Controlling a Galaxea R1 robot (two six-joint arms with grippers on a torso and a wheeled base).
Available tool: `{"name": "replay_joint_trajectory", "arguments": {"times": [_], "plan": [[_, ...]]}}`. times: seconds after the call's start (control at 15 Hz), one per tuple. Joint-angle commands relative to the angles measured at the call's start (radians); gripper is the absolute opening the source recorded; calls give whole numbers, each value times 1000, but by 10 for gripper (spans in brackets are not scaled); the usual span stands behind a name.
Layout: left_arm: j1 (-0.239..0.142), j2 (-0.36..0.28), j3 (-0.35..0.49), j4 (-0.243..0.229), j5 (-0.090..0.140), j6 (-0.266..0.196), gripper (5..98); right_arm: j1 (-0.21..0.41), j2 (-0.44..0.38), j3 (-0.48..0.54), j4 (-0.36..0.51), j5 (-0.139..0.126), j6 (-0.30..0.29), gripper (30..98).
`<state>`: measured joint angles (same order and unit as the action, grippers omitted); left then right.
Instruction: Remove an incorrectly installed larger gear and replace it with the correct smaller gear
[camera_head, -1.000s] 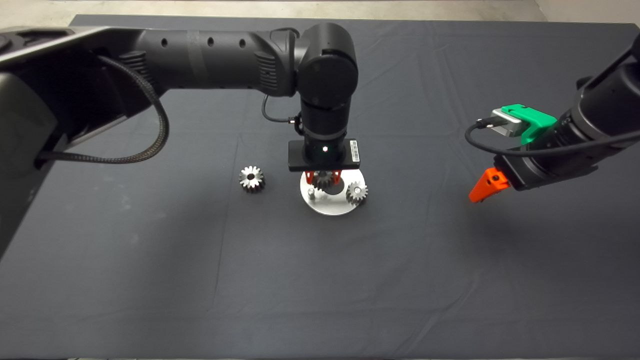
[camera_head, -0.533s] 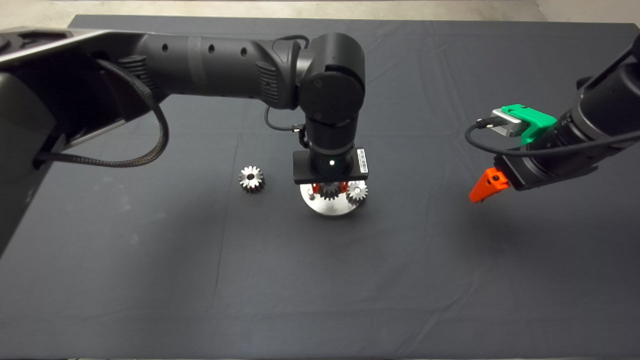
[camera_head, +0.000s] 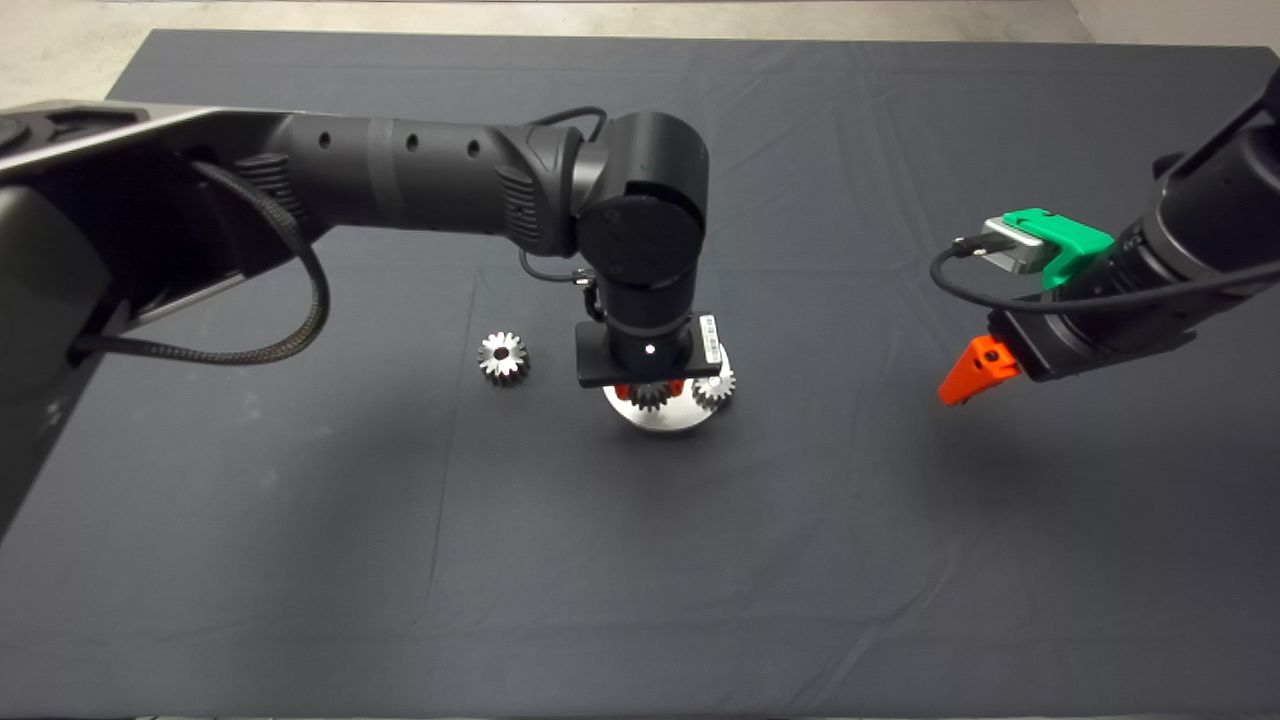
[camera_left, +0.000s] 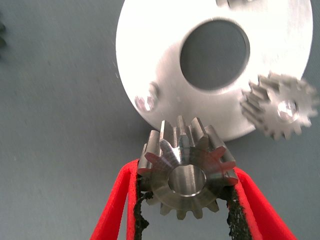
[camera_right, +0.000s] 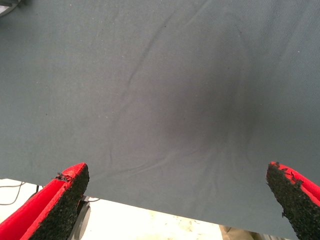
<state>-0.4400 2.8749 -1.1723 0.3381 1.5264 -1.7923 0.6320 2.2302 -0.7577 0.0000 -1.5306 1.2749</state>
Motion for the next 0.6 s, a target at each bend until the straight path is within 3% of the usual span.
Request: {"name": "replay_joint_trajectory", "arguments": {"times": [0.0, 0.53], "plan": [[-13, -5, -22, 51, 66, 46, 322, 25, 1, 5, 32, -88, -5, 940], [7, -7, -16, 59, 67, 47, 322, 25, -2, 3, 32, -88, -5, 940]]}}
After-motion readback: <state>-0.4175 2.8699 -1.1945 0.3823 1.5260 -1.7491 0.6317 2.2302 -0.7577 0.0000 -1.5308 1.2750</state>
